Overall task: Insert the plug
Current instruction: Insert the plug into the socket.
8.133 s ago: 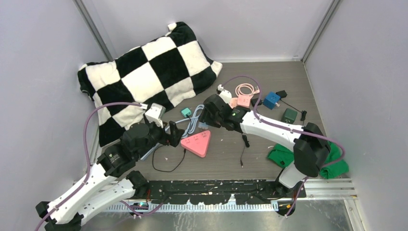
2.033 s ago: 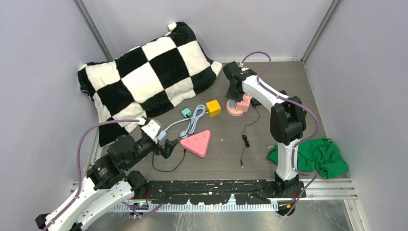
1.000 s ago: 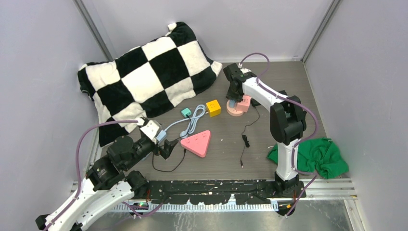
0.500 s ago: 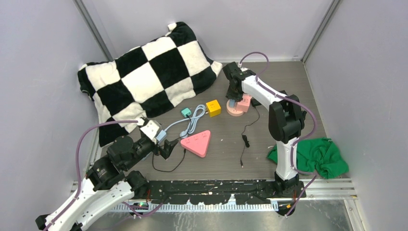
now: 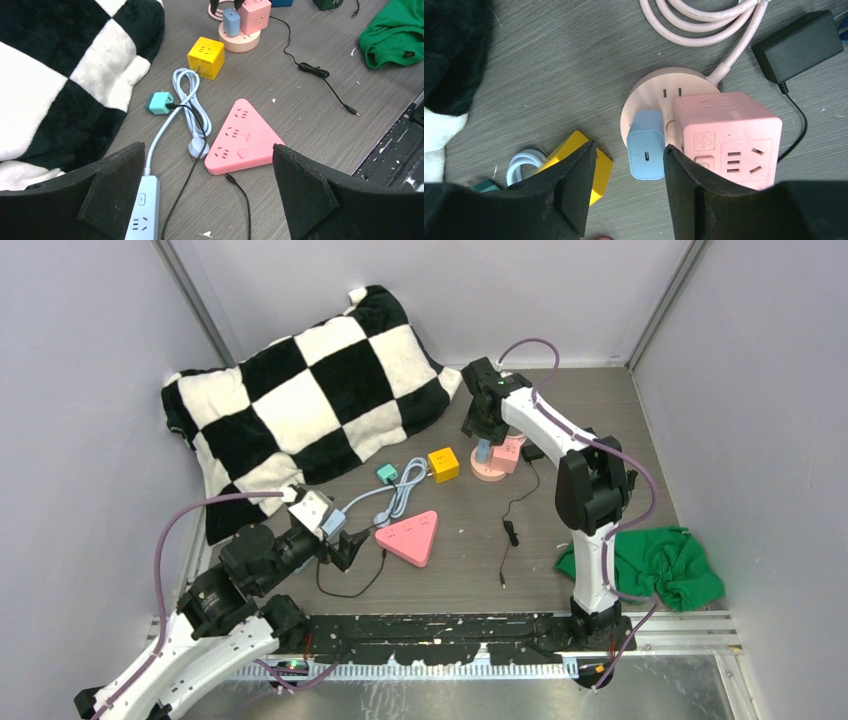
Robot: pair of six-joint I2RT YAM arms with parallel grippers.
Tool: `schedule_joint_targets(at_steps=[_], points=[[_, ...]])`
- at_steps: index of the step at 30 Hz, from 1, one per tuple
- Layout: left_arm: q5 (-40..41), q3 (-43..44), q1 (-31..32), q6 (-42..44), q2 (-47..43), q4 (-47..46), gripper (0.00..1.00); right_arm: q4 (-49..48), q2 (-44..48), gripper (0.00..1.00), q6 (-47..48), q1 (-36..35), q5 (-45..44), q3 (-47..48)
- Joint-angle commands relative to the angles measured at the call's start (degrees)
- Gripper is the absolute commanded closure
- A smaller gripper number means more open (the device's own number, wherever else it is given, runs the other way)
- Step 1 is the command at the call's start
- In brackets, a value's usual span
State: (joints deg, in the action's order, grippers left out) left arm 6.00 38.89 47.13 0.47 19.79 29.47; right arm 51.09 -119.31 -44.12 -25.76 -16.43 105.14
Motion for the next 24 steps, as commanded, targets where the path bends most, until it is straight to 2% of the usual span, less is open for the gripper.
schedule_joint_targets(at_steps=[1,4,6,12,16,24], points=[[0.3,-0.2,-0.1,-0.2,-0.7,-2.1,0.0,1.6,1.8,0.43,-0.5,-0.1,-0.6,3.2],[0.4,-0.2,-0.1,-0.2,-0.8,-2.1,0.0,2.5,2.5,0.45,0.0,-0.1,-0.2,4.3],[0.3,-0.2,-0.1,-0.2,-0.7,-2.1,0.0,1.9,3.6,0.5,0.2,-0.1,-0.3,3.6],[0.3,-0.2,-0.1,-0.2,-0.7,-2.2,0.0,0.4,4.8,0.79,1.3,-0.1,0.2,1.5],[0.3,-0.2,-0.1,-0.2,-0.5,-2.2,0.0,-0.9,4.3,0.83,1.2,-0.1,-0.2,-1.2],[0.3,-0.2,-0.1,-0.2,-0.3,-2.1,0.0,-2.1,-0.1,0.85,-1.0,-0.1,0.5,-8.4]])
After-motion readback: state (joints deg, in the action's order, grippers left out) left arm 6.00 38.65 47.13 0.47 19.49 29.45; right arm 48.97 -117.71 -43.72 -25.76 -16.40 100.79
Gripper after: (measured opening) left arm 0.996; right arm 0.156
